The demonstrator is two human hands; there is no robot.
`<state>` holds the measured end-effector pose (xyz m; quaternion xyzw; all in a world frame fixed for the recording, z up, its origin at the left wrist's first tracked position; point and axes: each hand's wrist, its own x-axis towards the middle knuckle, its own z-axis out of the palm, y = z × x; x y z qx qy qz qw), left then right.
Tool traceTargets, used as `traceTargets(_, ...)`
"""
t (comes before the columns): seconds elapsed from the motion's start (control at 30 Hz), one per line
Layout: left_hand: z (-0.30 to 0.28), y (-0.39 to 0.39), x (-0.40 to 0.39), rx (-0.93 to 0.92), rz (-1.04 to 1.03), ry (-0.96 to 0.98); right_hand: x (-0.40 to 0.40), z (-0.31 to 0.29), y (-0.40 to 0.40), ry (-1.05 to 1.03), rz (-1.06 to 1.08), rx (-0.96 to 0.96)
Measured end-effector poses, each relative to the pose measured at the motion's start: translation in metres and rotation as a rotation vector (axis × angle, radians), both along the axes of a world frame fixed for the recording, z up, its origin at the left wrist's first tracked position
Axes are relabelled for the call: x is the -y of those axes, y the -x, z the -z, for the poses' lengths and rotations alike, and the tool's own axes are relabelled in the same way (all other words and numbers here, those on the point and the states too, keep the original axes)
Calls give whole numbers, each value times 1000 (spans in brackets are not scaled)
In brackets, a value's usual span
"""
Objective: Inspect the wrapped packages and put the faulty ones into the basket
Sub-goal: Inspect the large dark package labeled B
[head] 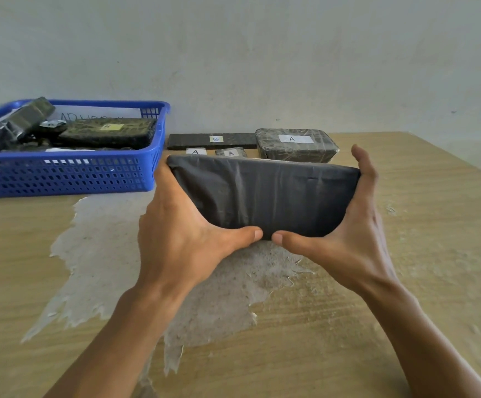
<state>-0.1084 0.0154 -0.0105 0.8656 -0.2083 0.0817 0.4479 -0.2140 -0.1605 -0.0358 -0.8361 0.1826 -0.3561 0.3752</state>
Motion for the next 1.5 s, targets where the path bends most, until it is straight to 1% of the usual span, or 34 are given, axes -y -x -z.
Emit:
traceTargets(0.07,-1,-3,-2,-3,31,0,4,-1,2,-36,-34,9)
traceTargets(0.13,-3,-12,-9,-35,115,21,9,-2,4,-108,-75,25)
traceTargets(0.23,-6,-25,-19,-98,290,134,16,-5,5,-234,-114,51)
traceTargets(0.3,-7,-28,-22,-105,342,201,19,-4,5,-239,-130,57)
traceTargets(0.5,-3,-30,-22,-115,385,279,24,-1,4,-230,-160,86)
traceTargets(0.63,-2,-31,-23,-104,395,287,26,-4,5,-328,-214,121)
traceTargets(0.87,-4,-33,-26,-164,469,331,29,-9,6,-456,-274,191)
traceTargets(1.0,-3,-33,-25,-181,486,350,32,-6,7,-542,-294,254)
traceTargets(1.13,-1,-35,-23,-182,472,422,29,-7,6,-539,-281,243)
traceTargets(1.27,0,-33,-17,-136,354,507,25,-7,6,-507,-322,208)
traceTargets(1.37,-2,-33,-16,-136,279,568,23,-8,5,-514,-324,248)
traceTargets(1.43,-4,-37,-17,-171,233,638,26,-10,5,-520,-324,304)
traceTargets(1.5,-4,-40,-18,-252,195,707,29,-12,6,-572,-320,367)
